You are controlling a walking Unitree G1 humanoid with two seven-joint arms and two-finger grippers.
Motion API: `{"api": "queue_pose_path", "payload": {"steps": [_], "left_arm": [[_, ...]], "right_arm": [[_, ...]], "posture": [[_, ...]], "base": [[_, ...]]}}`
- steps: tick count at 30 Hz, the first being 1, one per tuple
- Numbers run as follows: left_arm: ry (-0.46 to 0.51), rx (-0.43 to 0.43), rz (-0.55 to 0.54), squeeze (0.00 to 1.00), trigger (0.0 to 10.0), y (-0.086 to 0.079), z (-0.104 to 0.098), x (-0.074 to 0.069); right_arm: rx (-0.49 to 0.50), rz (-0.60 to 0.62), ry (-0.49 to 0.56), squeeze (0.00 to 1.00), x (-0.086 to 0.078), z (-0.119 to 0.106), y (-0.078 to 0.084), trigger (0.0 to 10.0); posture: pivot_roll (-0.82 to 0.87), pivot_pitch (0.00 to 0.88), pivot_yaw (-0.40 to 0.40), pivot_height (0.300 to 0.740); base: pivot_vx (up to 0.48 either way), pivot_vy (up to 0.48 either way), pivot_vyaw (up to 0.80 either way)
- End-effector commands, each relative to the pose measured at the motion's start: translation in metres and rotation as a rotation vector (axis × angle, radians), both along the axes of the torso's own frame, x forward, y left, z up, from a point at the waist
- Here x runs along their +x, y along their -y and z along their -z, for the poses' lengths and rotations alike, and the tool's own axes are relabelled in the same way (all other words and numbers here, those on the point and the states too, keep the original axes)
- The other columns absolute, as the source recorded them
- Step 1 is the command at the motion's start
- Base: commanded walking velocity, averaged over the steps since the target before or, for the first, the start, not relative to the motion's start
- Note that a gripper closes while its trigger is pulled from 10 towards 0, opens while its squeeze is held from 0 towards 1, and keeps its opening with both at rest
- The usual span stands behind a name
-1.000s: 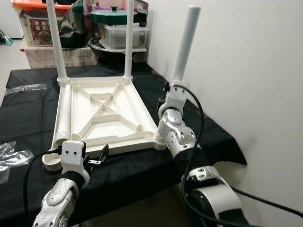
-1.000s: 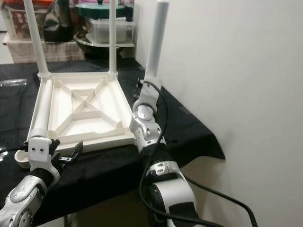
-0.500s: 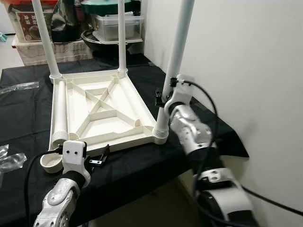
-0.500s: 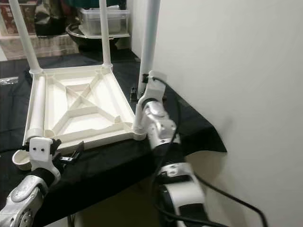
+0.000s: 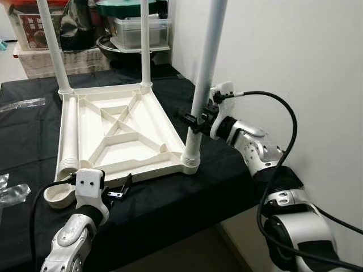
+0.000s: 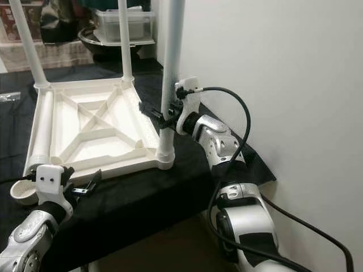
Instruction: Building children table
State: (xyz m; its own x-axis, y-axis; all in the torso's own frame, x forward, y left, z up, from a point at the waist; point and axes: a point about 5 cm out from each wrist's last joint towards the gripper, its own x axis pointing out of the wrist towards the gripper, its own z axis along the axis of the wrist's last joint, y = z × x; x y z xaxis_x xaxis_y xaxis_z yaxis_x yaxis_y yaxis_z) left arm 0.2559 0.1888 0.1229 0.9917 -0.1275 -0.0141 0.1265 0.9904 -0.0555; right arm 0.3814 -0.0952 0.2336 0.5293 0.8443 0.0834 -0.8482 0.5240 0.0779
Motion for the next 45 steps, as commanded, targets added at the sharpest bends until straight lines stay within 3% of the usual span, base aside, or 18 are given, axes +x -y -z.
{"api": "queue_pose_path", "payload": {"steps": [1, 4, 5, 6, 7, 12, 13, 15, 16, 26, 28, 30, 33, 38, 39, 41, 42, 45], "left_arm": [[-0.001, 0.007, 0.006, 0.00, 10.0, -0.001, 0.001, 0.000], [-0.001, 0.008, 0.006, 0.00, 10.0, 0.000, 0.001, 0.000], [0.000, 0.008, 0.006, 0.00, 10.0, 0.000, 0.001, 0.000], [0.000, 0.008, 0.006, 0.00, 10.0, 0.000, 0.001, 0.000], [0.001, 0.008, 0.006, 0.00, 10.0, 0.000, 0.001, 0.000], [0.002, 0.008, 0.006, 0.00, 10.0, 0.000, 0.001, -0.001], [0.003, 0.009, 0.006, 0.00, 10.0, 0.000, 0.001, -0.001], [0.003, 0.009, 0.007, 0.00, 10.0, -0.001, 0.001, -0.001], [0.003, 0.009, 0.007, 0.00, 10.0, -0.001, 0.001, -0.001], [0.001, 0.011, 0.014, 0.00, 10.0, 0.000, 0.001, -0.001], [-0.002, 0.011, 0.011, 0.00, 10.0, 0.000, 0.002, -0.002], [-0.002, 0.011, 0.011, 0.00, 10.0, 0.000, 0.002, -0.002], [-0.005, 0.010, 0.009, 0.00, 10.0, 0.001, 0.003, -0.002], [-0.007, 0.012, 0.007, 0.00, 10.0, -0.001, 0.002, -0.002], [-0.007, 0.013, 0.006, 0.00, 10.0, -0.001, 0.002, -0.001], [-0.007, 0.013, 0.006, 0.00, 10.0, -0.001, 0.002, -0.001], [-0.005, 0.014, 0.005, 0.00, 10.0, -0.002, 0.002, -0.001], [-0.003, 0.013, 0.005, 0.00, 10.0, -0.002, 0.002, 0.000]], "right_arm": [[-0.023, -0.135, -0.013, 0.00, -0.007, 0.012, -0.011, 10.0], [-0.027, -0.214, -0.012, 0.00, -0.011, 0.016, -0.014, 9.3], [-0.028, -0.267, -0.003, 0.00, -0.014, 0.017, -0.016, 6.5], [-0.028, -0.267, -0.003, 0.00, -0.014, 0.017, -0.016, 6.5], [-0.033, -0.302, 0.006, 0.00, -0.016, 0.019, -0.018, 5.0], [-0.054, -0.333, 0.022, 0.00, -0.018, 0.023, -0.021, 4.0], [-0.057, -0.309, 0.023, 0.00, -0.016, 0.024, -0.021, 1.8], [-0.058, -0.295, 0.024, 0.00, -0.014, 0.024, -0.021, 1.8], [-0.057, -0.253, 0.015, 0.00, -0.011, 0.025, -0.019, 0.0], [-0.149, 0.231, -0.043, 0.00, 0.012, 0.037, -0.001, 0.0], [-0.209, 0.689, -0.110, 0.00, 0.017, 0.056, 0.014, 0.0], [-0.209, 0.689, -0.110, 0.00, 0.017, 0.056, 0.014, 0.0], [-0.122, 1.026, -0.247, 0.00, 0.003, 0.079, 0.009, 0.0], [-0.080, 0.950, -0.299, 0.00, -0.006, 0.078, -0.026, 0.0], [-0.073, 0.876, -0.274, 0.00, -0.006, 0.072, -0.036, 10.0], [-0.073, 0.876, -0.274, 0.00, -0.006, 0.072, -0.036, 10.0], [-0.055, 0.834, -0.238, 0.90, -0.006, 0.064, -0.038, 10.0], [-0.031, 0.804, -0.200, 1.00, -0.003, 0.055, -0.034, 10.0]], "posture": [[0.09, 0.000, -0.127, 0.740], [0.10, 0.000, -0.130, 0.740], [0.10, 0.000, -0.134, 0.740], [0.10, 0.000, -0.134, 0.740], [0.10, 0.000, -0.134, 0.740], [0.10, 0.000, -0.134, 0.740], [0.10, 0.000, -0.134, 0.740], [0.10, 0.000, -0.131, 0.740], [0.10, 0.000, -0.131, 0.740], [0.09, 0.000, -0.125, 0.740], [0.09, 0.000, -0.125, 0.740], [0.09, 0.000, -0.125, 0.740], [0.09, 0.000, -0.122, 0.740], [0.09, 0.000, -0.116, 0.740], [0.09, 0.000, -0.119, 0.740], [0.09, 0.000, -0.119, 0.740], [0.08, 0.000, -0.120, 0.740], [0.08, 0.000, -0.122, 0.740]], "base": [[0.000, 0.000, 0.00], [0.000, 0.000, 0.00], [0.000, 0.000, 0.00], [0.000, 0.000, 0.00], [0.000, 0.000, 0.00], [0.000, 0.000, 0.00], [0.000, 0.000, 0.00], [0.000, 0.000, 0.00], [0.000, 0.000, 0.00], [0.000, 0.000, 0.00], [0.000, 0.000, 0.00], [0.000, 0.000, 0.00], [0.000, 0.000, 0.00], [0.000, 0.000, 0.00], [0.000, 0.000, 0.00], [0.000, 0.000, 0.00], [0.000, 0.000, 0.00], [0.000, 0.000, 0.00]]}}
